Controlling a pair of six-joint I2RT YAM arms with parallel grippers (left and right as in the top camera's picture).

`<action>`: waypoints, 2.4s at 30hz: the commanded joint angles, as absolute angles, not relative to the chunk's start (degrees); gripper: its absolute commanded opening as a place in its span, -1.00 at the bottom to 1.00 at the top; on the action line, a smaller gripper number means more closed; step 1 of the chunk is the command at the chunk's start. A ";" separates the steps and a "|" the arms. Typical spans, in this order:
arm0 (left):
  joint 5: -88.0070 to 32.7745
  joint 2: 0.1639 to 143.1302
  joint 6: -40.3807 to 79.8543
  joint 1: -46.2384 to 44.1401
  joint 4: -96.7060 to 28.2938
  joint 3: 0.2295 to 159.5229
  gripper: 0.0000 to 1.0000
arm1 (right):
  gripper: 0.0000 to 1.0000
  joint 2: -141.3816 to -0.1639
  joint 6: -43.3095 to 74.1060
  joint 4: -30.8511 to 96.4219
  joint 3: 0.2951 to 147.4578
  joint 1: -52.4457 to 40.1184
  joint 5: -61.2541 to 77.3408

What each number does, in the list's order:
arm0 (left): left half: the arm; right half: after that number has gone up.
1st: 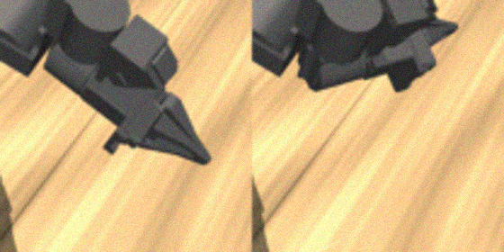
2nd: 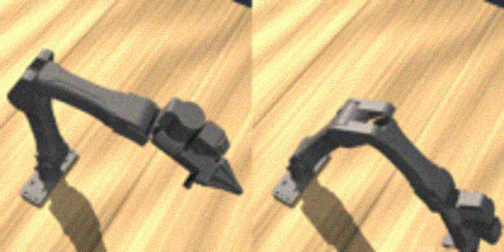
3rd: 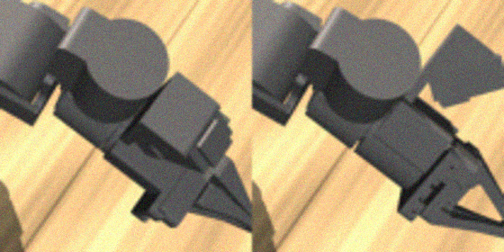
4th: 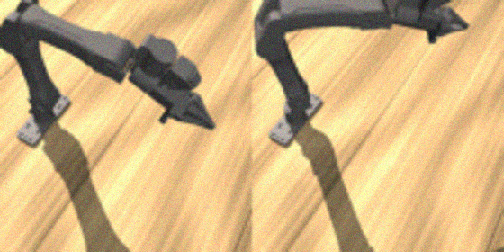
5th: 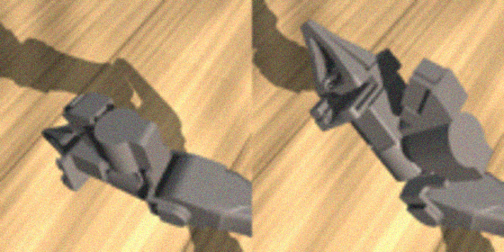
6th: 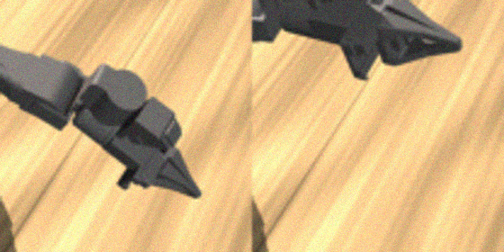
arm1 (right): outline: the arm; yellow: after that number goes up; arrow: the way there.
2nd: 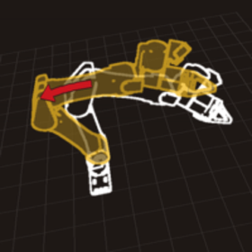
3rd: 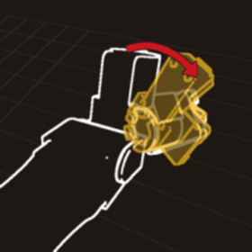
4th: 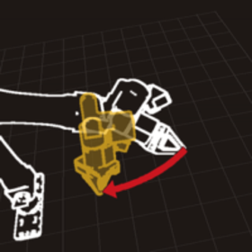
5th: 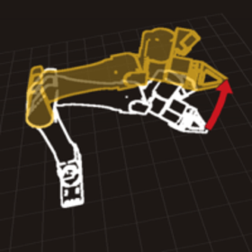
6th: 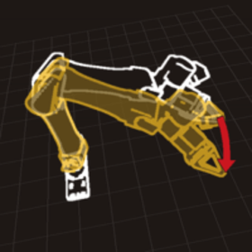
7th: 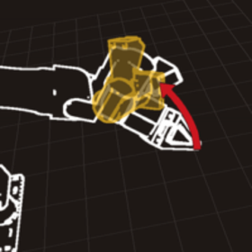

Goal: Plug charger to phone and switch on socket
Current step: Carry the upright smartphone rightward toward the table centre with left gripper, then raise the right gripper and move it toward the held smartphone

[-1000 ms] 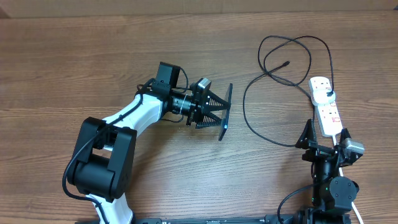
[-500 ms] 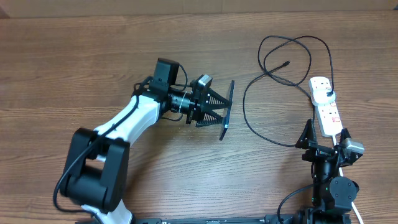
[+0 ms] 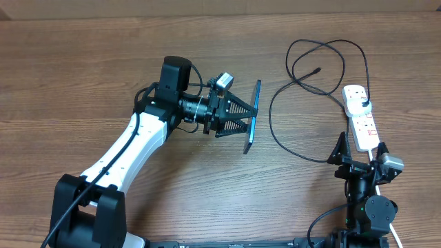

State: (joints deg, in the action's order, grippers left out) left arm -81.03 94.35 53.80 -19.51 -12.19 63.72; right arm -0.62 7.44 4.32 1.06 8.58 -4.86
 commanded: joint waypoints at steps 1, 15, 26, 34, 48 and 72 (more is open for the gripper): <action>-77.89 92.88 53.78 -19.99 -11.88 63.92 -0.47 | 1.00 -0.16 7.20 4.14 0.45 8.40 -4.99; -70.37 93.06 48.31 -19.88 -11.99 63.90 -0.41 | 1.00 -0.16 7.20 4.14 0.45 8.40 -4.97; -65.25 95.00 44.07 -19.88 -13.43 63.90 -0.42 | 1.00 -0.16 7.20 4.14 0.45 8.40 -4.99; -61.49 95.33 43.66 -19.84 -13.52 63.90 -0.42 | 1.00 -0.16 7.20 4.14 0.45 8.40 -4.99; -60.16 95.33 45.45 -19.84 -13.67 63.90 -0.44 | 1.00 -0.16 7.22 4.12 0.45 8.40 -4.97; -67.59 95.33 52.40 -19.84 -14.92 63.90 -0.47 | 1.00 -0.19 54.24 3.70 0.45 8.36 58.76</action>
